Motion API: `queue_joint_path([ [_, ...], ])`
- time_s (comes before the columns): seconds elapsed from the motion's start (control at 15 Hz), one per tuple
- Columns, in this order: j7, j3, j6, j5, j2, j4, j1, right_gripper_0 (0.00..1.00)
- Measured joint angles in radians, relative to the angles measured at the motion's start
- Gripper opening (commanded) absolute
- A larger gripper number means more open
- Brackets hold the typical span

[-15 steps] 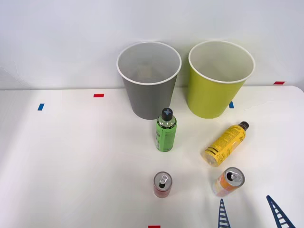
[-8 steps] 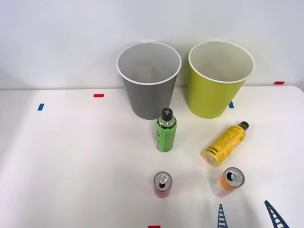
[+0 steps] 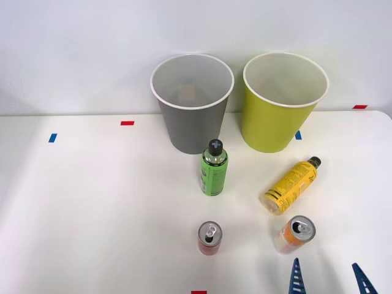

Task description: Put cans in the gray bin, plastic bottles in the light green bin

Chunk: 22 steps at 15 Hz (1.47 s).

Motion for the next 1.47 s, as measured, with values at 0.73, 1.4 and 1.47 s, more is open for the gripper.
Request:
queue_joint_path([
  [0.73, 0.021, 0.055, 0.011, -0.048, -0.041, 0.074, -0.146, 1.00],
  [1.4, 0.084, 0.047, 0.099, -0.110, -0.013, 0.075, -0.273, 1.00],
  [1.47, 0.092, 0.049, 0.102, -0.120, -0.017, 0.075, -0.278, 1.00],
])
